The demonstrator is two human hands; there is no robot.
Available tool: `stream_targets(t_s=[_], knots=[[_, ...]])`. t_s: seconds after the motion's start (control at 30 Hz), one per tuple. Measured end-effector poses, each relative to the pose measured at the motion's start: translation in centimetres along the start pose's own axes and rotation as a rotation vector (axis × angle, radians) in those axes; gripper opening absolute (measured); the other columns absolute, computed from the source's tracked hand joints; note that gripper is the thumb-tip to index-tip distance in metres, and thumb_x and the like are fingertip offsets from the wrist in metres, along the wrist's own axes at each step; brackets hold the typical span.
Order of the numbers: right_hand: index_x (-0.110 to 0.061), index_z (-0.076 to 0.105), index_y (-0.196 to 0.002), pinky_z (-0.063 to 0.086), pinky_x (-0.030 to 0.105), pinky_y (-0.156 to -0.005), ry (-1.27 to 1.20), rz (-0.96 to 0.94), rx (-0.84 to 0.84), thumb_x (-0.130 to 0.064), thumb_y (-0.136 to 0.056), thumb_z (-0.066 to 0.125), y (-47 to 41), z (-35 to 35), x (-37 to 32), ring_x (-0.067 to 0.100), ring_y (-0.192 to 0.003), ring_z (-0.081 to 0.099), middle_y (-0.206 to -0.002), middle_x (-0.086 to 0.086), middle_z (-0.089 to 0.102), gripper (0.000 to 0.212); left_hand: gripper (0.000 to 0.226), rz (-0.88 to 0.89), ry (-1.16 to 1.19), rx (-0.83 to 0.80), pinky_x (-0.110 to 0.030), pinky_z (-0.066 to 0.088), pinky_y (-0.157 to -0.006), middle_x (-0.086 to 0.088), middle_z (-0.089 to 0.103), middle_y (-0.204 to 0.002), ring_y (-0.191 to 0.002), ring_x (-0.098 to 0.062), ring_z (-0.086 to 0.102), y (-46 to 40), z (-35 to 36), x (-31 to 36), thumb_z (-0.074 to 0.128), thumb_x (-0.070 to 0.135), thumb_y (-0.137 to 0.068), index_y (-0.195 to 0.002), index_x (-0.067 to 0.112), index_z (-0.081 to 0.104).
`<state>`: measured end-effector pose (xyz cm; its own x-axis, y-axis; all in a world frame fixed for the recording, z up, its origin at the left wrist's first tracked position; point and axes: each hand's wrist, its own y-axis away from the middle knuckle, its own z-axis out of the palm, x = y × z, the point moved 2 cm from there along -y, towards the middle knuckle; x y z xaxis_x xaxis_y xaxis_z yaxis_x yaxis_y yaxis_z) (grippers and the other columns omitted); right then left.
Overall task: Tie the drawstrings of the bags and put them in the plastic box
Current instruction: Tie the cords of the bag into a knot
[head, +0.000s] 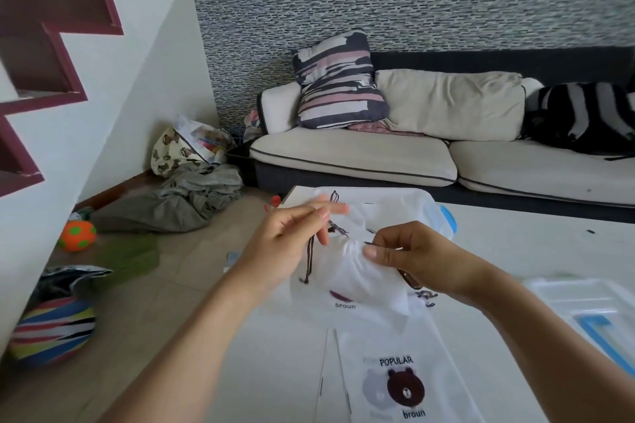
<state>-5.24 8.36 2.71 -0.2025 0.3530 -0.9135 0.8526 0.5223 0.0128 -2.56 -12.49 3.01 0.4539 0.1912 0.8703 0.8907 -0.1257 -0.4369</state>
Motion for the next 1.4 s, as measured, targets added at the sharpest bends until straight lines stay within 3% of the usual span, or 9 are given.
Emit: stream_targets(t_s=[0.13,0.4,0.53,0.63,0.73,0.8,0.93,1.1,1.4], knots=[[-0.008,0.06,-0.074,0.031,0.018,-0.043,-0.107,0.01,-0.102,-0.04,-0.091,0.062,0.1,0.4,0.1,0.011,-0.047,0.03,-0.061,0.003,0.034,0.037,0.037,-0.123,0.231,0.024,-0.035,0.047,-0.1,-0.007,0.072,-0.081,-0.101,-0.021,0.071,0.2,1.0,-0.2,0.057,0.035,-0.097,-0.064,0.023,0.068],[-0.017,0.077,-0.086,0.056,0.025,-0.074,0.112,0.004,0.031,-0.023,-0.095,0.067,-0.7,-0.4,0.8,0.006,-0.079,0.067,-0.081,-0.009,0.072,0.015,0.032,-0.173,-0.012,-0.026,-0.022,0.044,-0.08,0.004,0.066,-0.074,-0.077,-0.011,0.058,0.3,1.3,-0.5,0.047,0.018,-0.106,-0.081,0.016,0.067],[-0.025,0.074,-0.086,0.041,0.013,-0.092,0.58,-0.226,0.169,-0.031,-0.091,0.071,-0.9,0.1,0.7,0.002,-0.094,0.061,-0.096,-0.013,0.069,0.009,0.031,-0.21,-0.139,0.062,-0.017,0.04,-0.061,0.002,0.063,-0.056,-0.055,-0.008,0.052,0.6,2.5,-0.7,0.062,0.031,-0.098,-0.071,0.019,0.073],[-0.021,0.071,-0.085,0.025,0.007,-0.106,0.632,-0.344,0.211,-0.029,-0.096,0.062,-0.8,1.0,0.1,0.007,-0.089,0.061,-0.089,-0.012,0.068,0.017,0.038,-0.196,-0.187,0.097,-0.018,0.042,-0.061,0.001,0.063,-0.055,-0.053,-0.008,0.052,0.7,3.1,-0.8,0.064,0.03,-0.097,-0.06,0.023,0.069],[-0.02,0.071,-0.079,0.048,0.026,-0.078,0.444,-0.227,0.259,-0.021,-0.099,0.058,-1.1,1.1,0.1,0.011,-0.072,0.059,-0.074,-0.009,0.066,0.024,0.032,-0.188,-0.13,0.026,-0.025,0.047,-0.075,0.001,0.071,-0.073,-0.072,-0.01,0.06,0.4,3.0,-0.8,0.056,0.021,-0.101,-0.073,0.017,0.071],[-0.02,0.07,-0.074,0.042,0.033,-0.063,0.228,-0.139,0.264,-0.026,-0.099,0.061,-1.1,1.1,0.0,0.015,-0.061,0.05,-0.064,-0.006,0.059,0.027,0.031,-0.183,-0.065,-0.014,-0.019,0.047,-0.078,0.009,0.072,-0.082,-0.08,-0.007,0.062,0.4,2.8,-0.6,0.052,0.014,-0.103,-0.077,0.017,0.069],[-0.012,0.073,-0.077,0.041,0.032,-0.066,0.012,-0.085,0.279,-0.029,-0.093,0.069,-0.8,0.7,-0.4,0.019,-0.068,0.051,-0.068,0.0,0.062,0.024,0.023,-0.198,0.031,0.059,-0.015,0.041,-0.068,0.007,0.06,-0.065,-0.067,-0.009,0.053,0.4,2.7,-0.4,0.055,0.021,-0.102,-0.094,0.021,0.076],[-0.007,0.069,-0.075,0.057,0.038,-0.089,-0.234,-0.101,0.238,-0.023,-0.099,0.061,-0.6,0.5,-1.0,0.019,-0.073,0.064,-0.071,0.003,0.064,0.03,0.025,-0.277,0.045,0.197,-0.016,0.035,-0.049,0.002,0.053,-0.053,-0.053,-0.011,0.047,0.3,2.3,-0.7,0.061,0.036,-0.098,-0.085,0.023,0.078],[-0.004,0.066,-0.081,0.04,0.026,-0.056,-0.095,-0.165,0.341,-0.011,-0.1,0.056,-0.3,1.3,-2.2,0.014,-0.055,0.044,-0.058,-0.001,0.049,0.023,0.022,-0.219,0.101,0.019,-0.016,0.041,-0.062,0.002,0.062,-0.073,-0.065,-0.01,0.054,0.5,2.9,-0.2,0.052,0.013,-0.103,-0.1,0.017,0.073]])
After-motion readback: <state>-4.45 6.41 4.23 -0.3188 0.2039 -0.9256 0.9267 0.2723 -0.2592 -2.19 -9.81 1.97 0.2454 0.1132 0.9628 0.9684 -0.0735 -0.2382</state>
